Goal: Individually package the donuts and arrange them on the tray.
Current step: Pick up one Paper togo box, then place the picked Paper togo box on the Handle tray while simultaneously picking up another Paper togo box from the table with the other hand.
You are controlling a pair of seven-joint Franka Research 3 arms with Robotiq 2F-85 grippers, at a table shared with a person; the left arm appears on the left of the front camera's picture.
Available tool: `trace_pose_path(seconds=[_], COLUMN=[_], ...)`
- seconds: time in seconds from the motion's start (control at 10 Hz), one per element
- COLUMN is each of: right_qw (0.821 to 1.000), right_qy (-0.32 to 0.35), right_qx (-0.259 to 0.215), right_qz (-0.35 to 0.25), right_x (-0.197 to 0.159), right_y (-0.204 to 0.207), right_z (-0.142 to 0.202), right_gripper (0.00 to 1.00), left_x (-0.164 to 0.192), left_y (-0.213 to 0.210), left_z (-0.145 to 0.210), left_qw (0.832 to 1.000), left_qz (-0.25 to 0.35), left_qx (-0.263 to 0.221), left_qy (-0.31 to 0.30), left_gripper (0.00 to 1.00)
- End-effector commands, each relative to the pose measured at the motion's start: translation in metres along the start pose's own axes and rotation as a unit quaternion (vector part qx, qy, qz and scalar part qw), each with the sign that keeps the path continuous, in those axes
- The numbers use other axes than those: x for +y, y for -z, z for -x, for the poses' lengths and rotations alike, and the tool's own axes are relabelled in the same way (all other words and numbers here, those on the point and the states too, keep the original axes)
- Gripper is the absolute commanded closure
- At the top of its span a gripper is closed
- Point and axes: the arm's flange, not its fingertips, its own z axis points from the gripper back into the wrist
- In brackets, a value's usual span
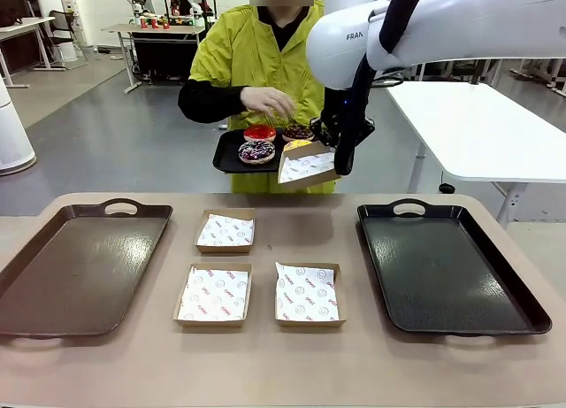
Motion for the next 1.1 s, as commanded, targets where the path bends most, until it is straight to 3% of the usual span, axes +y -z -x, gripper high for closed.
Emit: trace_pose_path(seconds=[0.0,1.0], right_qw=[1.0,1.0], right_qy=[-0.001,-0.001], right_qx=[-0.006,-0.006], right_qz=[-0.001,-0.001], right_x=[-0.0002,-0.0002], right_y=[-0.0095,-0.0095], right_z=[0.0044,0.0044], right_gripper=[1.0,1.0], left_x=[-0.0011,-0.0011], left_y=[-0.0011,-0.0011], left_z=[0.0001,0.0001], left_qw=[1.0,1.0], left_qz=[0.007,0.007], left_qx=[-0.006,-0.006], left_qy=[-0.001,-0.001], left_gripper=[0.0,0.0])
